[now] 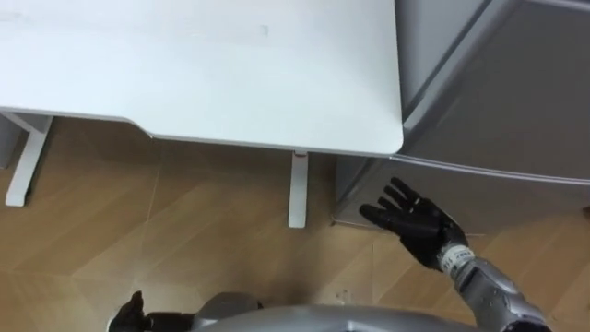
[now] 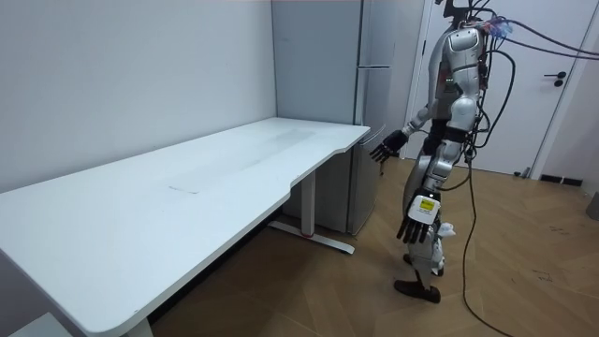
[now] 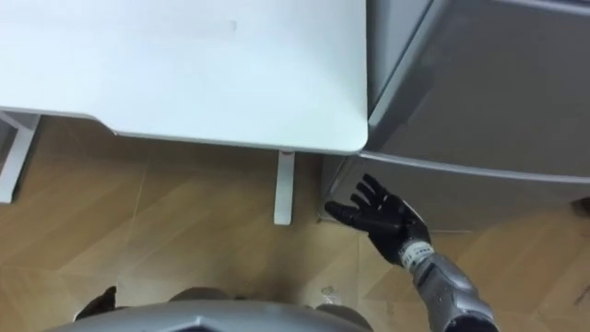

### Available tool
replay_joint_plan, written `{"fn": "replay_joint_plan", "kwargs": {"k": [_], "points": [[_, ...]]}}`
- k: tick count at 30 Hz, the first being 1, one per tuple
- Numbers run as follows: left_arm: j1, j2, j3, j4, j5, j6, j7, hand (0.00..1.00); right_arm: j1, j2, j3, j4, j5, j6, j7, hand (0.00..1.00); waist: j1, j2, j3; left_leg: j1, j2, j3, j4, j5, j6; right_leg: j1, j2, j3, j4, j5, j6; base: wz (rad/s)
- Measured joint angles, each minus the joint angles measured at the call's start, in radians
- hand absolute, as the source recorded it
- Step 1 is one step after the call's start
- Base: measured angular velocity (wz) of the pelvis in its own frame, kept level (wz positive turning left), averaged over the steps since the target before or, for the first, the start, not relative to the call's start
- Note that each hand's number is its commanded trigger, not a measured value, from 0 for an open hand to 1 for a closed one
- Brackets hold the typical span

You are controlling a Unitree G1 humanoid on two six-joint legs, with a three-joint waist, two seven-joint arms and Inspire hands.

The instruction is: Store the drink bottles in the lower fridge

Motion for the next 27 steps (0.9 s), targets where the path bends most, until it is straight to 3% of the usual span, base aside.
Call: {"fn": "replay_joint_plan", "kwargs": {"k": [15,18,27], "points": [[0.000,0.000,0.003,0.003,0.005,-0.011,-0.008,0.00,0.012,0.005,-0.011,0.174,-0.155,-0.002,0.020,0.00,0.004,0.000,0.0052,0.003,-0.007,-0.022,0.001,0.000,0.000,0.021,-0.002,-0.017,-0.017,0.000,0.000,0.04],[0.000,0.000,0.003,0.004,0.000,-0.011,-0.008,0.00,0.014,0.009,-0.015,0.214,-0.211,-0.002,0.007,0.00,-0.009,0.002,0.0059,0.001,-0.010,-0.033,0.000,0.001,0.001,0.023,-0.004,-0.026,-0.017,-0.001,0.002,0.10],[-0.003,-0.004,0.044,0.043,0.006,-0.041,-0.022,0.00,0.027,0.031,-0.096,0.315,-0.286,-0.019,-0.046,0.00,-0.018,0.006,0.0048,0.009,-0.010,-0.028,-0.003,0.001,0.001,0.029,-0.004,-0.028,-0.018,-0.001,0.002,-0.01]]}}
